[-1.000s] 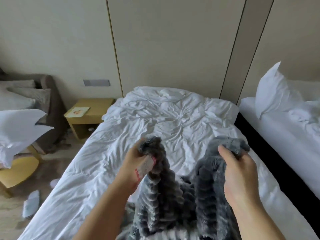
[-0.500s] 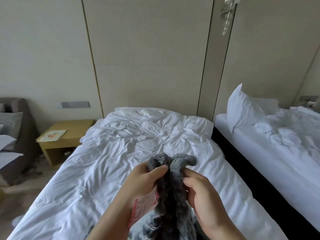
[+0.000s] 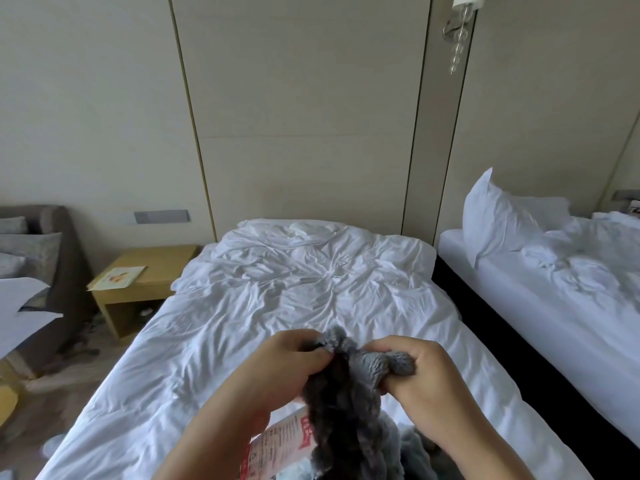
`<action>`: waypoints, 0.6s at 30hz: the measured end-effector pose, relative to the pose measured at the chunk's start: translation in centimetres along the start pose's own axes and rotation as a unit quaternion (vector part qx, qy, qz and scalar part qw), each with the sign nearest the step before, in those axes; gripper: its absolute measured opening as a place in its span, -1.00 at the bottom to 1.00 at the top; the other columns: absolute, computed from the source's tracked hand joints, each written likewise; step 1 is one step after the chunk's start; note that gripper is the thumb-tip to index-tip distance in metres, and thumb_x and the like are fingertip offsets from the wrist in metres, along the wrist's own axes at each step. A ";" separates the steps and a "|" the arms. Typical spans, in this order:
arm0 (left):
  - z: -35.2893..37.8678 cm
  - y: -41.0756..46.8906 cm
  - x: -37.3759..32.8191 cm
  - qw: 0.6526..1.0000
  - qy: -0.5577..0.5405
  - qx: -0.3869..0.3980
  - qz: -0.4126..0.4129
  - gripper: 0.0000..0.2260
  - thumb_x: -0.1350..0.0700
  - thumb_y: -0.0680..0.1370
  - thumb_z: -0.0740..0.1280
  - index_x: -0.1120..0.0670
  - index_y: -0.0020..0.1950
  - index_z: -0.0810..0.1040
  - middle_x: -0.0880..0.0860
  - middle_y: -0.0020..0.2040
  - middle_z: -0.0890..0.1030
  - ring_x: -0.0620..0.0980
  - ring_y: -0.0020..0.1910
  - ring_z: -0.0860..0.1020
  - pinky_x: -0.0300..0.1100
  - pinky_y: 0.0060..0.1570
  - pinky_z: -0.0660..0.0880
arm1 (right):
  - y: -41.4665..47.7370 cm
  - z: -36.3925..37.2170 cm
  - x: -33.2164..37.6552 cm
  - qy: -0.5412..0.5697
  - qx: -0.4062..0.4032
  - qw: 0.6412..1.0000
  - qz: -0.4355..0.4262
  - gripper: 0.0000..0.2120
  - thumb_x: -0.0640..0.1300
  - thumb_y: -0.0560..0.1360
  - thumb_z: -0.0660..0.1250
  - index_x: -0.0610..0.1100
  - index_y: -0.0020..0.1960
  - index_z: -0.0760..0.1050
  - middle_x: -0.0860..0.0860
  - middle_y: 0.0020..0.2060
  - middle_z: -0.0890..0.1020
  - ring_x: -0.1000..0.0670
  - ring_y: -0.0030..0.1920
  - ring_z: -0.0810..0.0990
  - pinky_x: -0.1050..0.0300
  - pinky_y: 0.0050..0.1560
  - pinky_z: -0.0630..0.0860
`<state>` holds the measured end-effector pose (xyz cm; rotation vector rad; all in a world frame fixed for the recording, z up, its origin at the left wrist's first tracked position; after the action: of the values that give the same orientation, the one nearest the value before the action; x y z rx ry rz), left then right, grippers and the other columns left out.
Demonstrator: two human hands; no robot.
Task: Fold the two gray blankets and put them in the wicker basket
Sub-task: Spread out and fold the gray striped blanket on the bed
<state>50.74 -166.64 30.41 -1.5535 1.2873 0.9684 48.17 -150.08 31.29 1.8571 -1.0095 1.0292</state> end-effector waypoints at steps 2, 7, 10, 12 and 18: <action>-2.3 0.3 0.2 0.995 0.021 -0.101 0.004 -0.75 0.15 0.54 0.32 0.05 -0.33 0.62 -0.03 -0.45 0.59 -0.09 -0.46 0.53 -0.25 -0.38 0.42 | 0.2 -0.9 -0.8 -0.054 0.001 0.998 0.035 -0.49 -0.34 0.39 0.40 0.33 -0.31 0.62 0.13 -0.36 0.68 0.19 -0.42 0.56 0.36 -0.29 0.49; -5.4 0.8 1.4 0.962 -0.212 -0.156 -0.064 -0.78 0.21 0.57 0.15 0.18 -0.23 0.51 0.04 -0.53 0.53 -0.03 -0.60 0.51 -0.26 -0.54 0.47 | 0.4 -4.8 -2.9 -0.089 -0.083 0.987 0.103 -0.68 -0.36 0.36 0.41 0.09 -0.23 0.62 0.06 -0.36 0.67 0.03 -0.32 0.64 -0.04 -0.15 0.63; -5.1 1.5 2.6 0.950 -0.222 -0.207 -0.067 -0.80 0.18 0.58 0.19 0.16 -0.18 0.54 0.15 -0.30 0.62 0.08 -0.37 0.58 -0.12 -0.30 0.55 | 0.5 -4.8 -3.5 -0.111 -0.054 0.986 0.108 -0.67 -0.35 0.41 0.37 0.11 -0.16 0.60 0.10 -0.30 0.67 0.00 -0.27 0.64 -0.11 -0.10 0.61; -3.8 1.4 2.4 0.955 -0.216 -0.196 -0.052 -0.80 0.16 0.60 0.20 0.16 -0.10 0.59 0.21 -0.16 0.66 0.17 -0.24 0.63 -0.07 -0.20 0.56 | 0.6 -3.8 -3.7 -0.112 -0.022 0.988 0.108 -0.57 -0.43 0.42 0.29 0.13 -0.14 0.61 0.11 -0.23 0.68 -0.04 -0.20 0.65 -0.19 -0.05 0.61; -0.9 1.5 1.2 0.969 -0.198 -0.145 0.002 -0.71 0.14 0.58 0.21 0.03 -0.33 0.52 -0.01 -0.39 0.61 -0.08 -0.41 0.56 -0.18 -0.32 0.42 | 0.9 -1.4 -2.6 -0.103 0.038 0.994 0.025 -0.51 -0.38 0.37 0.46 0.27 -0.22 0.65 0.34 -0.07 0.59 0.08 -0.02 0.63 0.18 0.07 0.58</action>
<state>49.45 -168.01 29.31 -1.4701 0.8971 1.4360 46.00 -148.49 29.70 2.0415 -1.1565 0.9299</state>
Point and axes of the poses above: each hand's wrist, its own y-axis towards the middle knuckle, its own z-axis out of the palm, x = y × z, the point moved 6 cm from there along y, towards the middle knuckle
